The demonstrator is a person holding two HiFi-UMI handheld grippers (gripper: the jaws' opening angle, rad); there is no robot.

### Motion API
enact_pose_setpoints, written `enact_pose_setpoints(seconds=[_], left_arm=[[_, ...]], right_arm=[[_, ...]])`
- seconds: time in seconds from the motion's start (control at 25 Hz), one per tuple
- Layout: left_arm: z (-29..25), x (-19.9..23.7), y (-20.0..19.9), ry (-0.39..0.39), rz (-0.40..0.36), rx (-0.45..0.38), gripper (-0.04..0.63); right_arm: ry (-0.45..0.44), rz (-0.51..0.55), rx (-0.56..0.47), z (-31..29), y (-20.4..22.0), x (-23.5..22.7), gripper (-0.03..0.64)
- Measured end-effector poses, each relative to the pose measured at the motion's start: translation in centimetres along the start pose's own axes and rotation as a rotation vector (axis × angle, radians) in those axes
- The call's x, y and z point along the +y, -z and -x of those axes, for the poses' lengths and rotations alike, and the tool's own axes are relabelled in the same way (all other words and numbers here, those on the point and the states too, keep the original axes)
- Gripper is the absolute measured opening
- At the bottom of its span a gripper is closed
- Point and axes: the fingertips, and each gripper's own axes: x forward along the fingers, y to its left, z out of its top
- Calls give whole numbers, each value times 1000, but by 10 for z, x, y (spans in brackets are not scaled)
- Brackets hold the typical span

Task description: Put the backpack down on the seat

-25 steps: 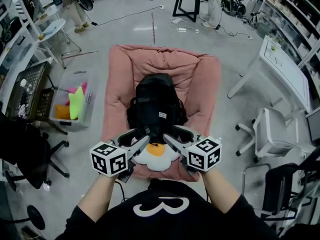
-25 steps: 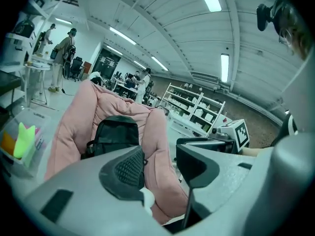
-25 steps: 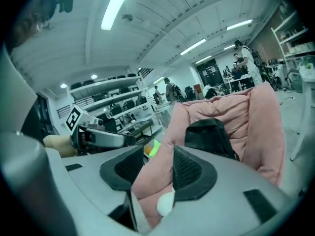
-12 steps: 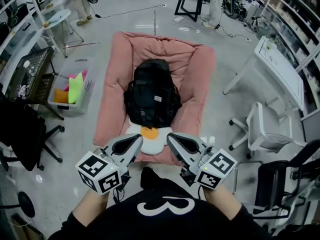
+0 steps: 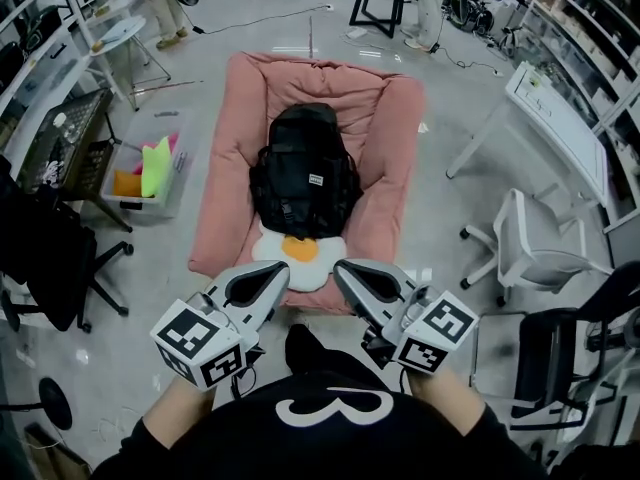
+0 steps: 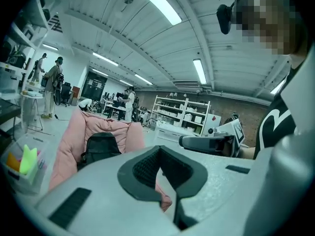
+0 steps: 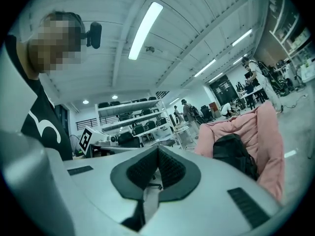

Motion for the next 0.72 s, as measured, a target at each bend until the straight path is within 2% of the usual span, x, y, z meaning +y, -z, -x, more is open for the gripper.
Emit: enact_pose_setpoints(seconds=[0.36,0.72], left_arm=[[2,-11,12,-9,-17,26,6],[-5,2,26,-31,-12,57,6]], right_arm=[[30,-41,2,16,10,-4,3],[31,-62,34,8,27,-13,3]])
